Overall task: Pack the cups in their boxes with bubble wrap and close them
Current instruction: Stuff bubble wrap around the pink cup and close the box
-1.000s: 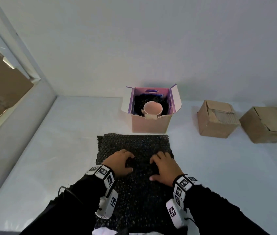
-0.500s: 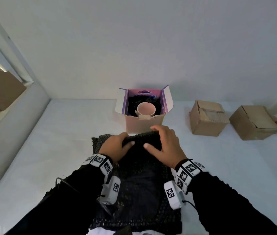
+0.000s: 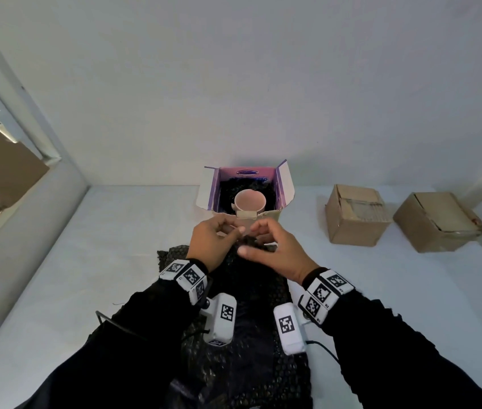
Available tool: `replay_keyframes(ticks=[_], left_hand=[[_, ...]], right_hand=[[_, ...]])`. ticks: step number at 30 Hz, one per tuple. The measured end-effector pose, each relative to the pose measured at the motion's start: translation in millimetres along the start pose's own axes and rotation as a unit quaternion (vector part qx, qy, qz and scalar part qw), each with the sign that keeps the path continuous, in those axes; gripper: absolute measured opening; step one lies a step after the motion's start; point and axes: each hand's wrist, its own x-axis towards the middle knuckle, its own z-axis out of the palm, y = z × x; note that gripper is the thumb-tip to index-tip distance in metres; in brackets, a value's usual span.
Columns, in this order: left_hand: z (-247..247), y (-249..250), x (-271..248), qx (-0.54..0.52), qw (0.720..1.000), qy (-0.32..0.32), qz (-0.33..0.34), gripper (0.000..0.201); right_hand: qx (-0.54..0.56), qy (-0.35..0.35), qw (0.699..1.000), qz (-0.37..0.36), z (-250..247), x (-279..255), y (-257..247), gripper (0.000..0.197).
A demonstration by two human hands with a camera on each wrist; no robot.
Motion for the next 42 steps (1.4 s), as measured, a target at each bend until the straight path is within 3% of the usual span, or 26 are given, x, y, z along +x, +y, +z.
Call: replay_keyframes(ticks=[2, 6, 9, 12, 14, 15, 17, 20, 24, 25, 26, 28, 29, 31, 32, 36, 38, 42], left_hand=[[4, 1, 4, 0.0, 1.0, 0.02, -0.013, 0.011], [4, 1, 4, -0.022, 0.999, 0.015, -0.028, 0.027], [-5, -1, -6, -0.014, 0.997, -0.082, -0.007, 0.058], [-17, -20, -11, 0.207, 0.964, -0.167, -0.004, 0.073], [-23, -36, -11, 0.354, 0.919, -0.173, -0.024, 0.054], [-25, -43, -12, 0.379, 0.909, -0.17, -0.028, 0.04], [-28, -49, -17, 0.341, 0.925, -0.162, -0.047, 0.019], [-33, -48, -20, 0.231, 0.96, -0.138, -0.081, 0.013], [-41, -33, -16, 0.153, 0.987, -0.04, -0.025, 0.018], [-42, -27, -13, 0.148, 0.988, -0.037, -0.007, 0.016], [-44, -21, -10, 0.156, 0.987, -0.048, -0.002, 0.027], [-46, -14, 1, 0.264, 0.959, -0.106, 0.002, 0.063], [-46, -11, 8, 0.36, 0.922, -0.143, 0.014, 0.069], [-47, -1, 20, 0.503, 0.848, -0.165, 0.045, 0.047], [-49, 6, 25, 0.528, 0.833, -0.156, 0.052, 0.035], [-60, 29, 42, 0.518, 0.848, -0.1, 0.05, 0.027], [-64, 38, 50, 0.499, 0.86, -0.087, 0.057, 0.031], [-58, 55, 67, 0.333, 0.935, -0.069, 0.098, 0.045]], right_hand=[[-0.065, -0.013, 0.998, 0.006, 6, -1, 4, 0.063], [-0.12, 0.049, 0.992, -0.007, 10, 0, 13, 0.025], [-0.103, 0.09, 0.99, -0.015, -1, 2, 10, 0.019], [-0.075, 0.151, 0.986, -0.011, -17, 9, 6, 0.025], [-0.039, 0.204, 0.978, -0.014, -27, 15, 6, 0.032], [-0.017, 0.226, 0.974, -0.016, -32, 18, 5, 0.037], [0.029, 0.249, 0.968, -0.02, -39, 21, -1, 0.051], [0.036, 0.257, 0.966, -0.016, -47, 23, -10, 0.06], [0.104, 0.243, 0.964, 0.03, -50, 29, -20, 0.021], [0.086, 0.229, 0.969, 0.03, -50, 31, -20, 0.028], [0.044, 0.204, 0.978, 0.01, -50, 31, -18, 0.043], [-0.035, 0.153, 0.987, -0.027, -51, 32, -18, 0.054], [-0.051, 0.122, 0.99, -0.039, -50, 31, -22, 0.053], [-0.081, 0.062, 0.993, -0.05, -55, 35, -23, 0.056], [-0.11, 0.04, 0.992, -0.05, -58, 38, -24, 0.058], [-0.301, -0.038, 0.952, -0.04, -72, 60, -33, 0.063], [-0.372, -0.057, 0.926, -0.029, -77, 71, -42, 0.051], [-0.392, 0.03, 0.916, -0.076, -89, 96, -58, 0.027]])
